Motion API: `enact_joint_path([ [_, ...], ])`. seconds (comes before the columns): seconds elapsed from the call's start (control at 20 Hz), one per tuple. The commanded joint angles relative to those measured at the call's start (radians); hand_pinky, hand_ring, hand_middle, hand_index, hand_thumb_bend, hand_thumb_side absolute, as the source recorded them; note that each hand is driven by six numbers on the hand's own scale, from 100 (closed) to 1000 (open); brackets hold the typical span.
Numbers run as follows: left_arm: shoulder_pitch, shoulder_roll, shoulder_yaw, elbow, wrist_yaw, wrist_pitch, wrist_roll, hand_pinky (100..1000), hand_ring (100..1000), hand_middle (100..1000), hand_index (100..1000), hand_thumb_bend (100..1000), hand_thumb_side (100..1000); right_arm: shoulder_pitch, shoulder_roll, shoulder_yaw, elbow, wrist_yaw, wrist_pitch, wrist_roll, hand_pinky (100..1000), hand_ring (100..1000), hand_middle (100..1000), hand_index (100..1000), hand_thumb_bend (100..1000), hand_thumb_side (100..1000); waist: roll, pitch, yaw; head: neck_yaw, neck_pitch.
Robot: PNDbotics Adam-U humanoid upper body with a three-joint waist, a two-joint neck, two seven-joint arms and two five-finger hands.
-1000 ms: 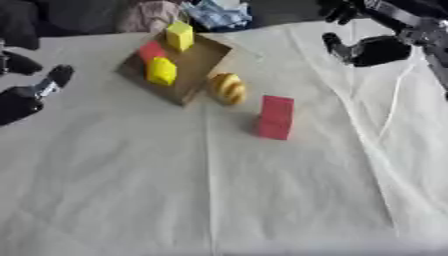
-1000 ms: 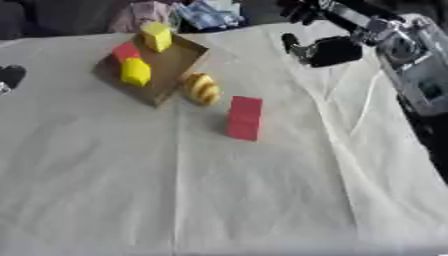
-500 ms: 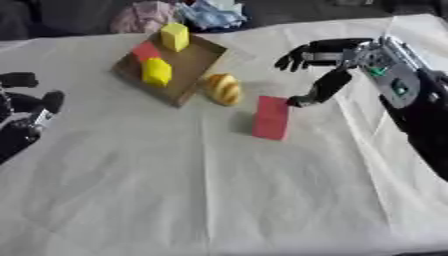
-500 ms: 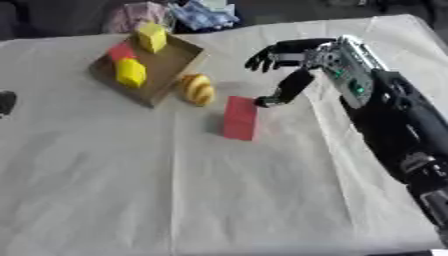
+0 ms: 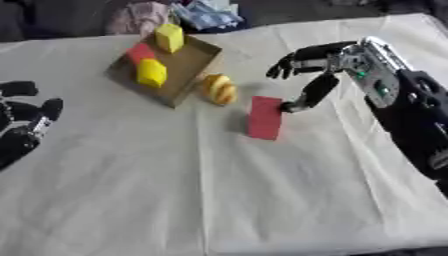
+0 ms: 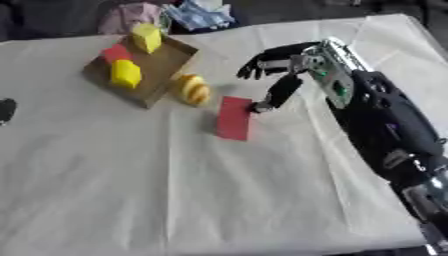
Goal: Pick up objects on the table and place them in the box.
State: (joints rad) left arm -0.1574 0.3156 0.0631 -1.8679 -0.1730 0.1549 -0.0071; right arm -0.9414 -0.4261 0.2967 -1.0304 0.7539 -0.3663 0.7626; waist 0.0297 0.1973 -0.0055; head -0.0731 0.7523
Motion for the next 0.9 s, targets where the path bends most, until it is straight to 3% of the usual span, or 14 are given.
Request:
enact_joint_path([
  [0.05, -0.003, 0.009, 0.01, -0.01, -0.007, 0.0, -0.006, 673, 598, 684, 766, 556, 487, -0.024, -0.02, 0.001, -0.052, -0.043, -0.001, 0.015, 812, 839, 855, 961, 355, 501, -0.015, -0.02, -0.001, -0.003, -0.014],
  [0.4, -0.002, 0.007, 0.01, -0.009, -0.012, 0.004, -0.009, 673, 598, 684, 767, 553, 489, -0.013, -0.026, 0.057, -0.147, -0.114, 0.003, 0.08, 818, 844, 863, 971, 366, 520, -0.02, -0.022, -0.004, -0.003, -0.016],
  [0.9, 0.0, 0.001, 0.007, -0.009, -0.016, 0.007, -0.012, 673, 597, 683, 767, 531, 496, 0.005, 0.029, 0.098, -0.092, 0.022, -0.041, 0.105, 834, 861, 894, 985, 386, 506, -0.02, -0.022, -0.003, -0.007, -0.018],
])
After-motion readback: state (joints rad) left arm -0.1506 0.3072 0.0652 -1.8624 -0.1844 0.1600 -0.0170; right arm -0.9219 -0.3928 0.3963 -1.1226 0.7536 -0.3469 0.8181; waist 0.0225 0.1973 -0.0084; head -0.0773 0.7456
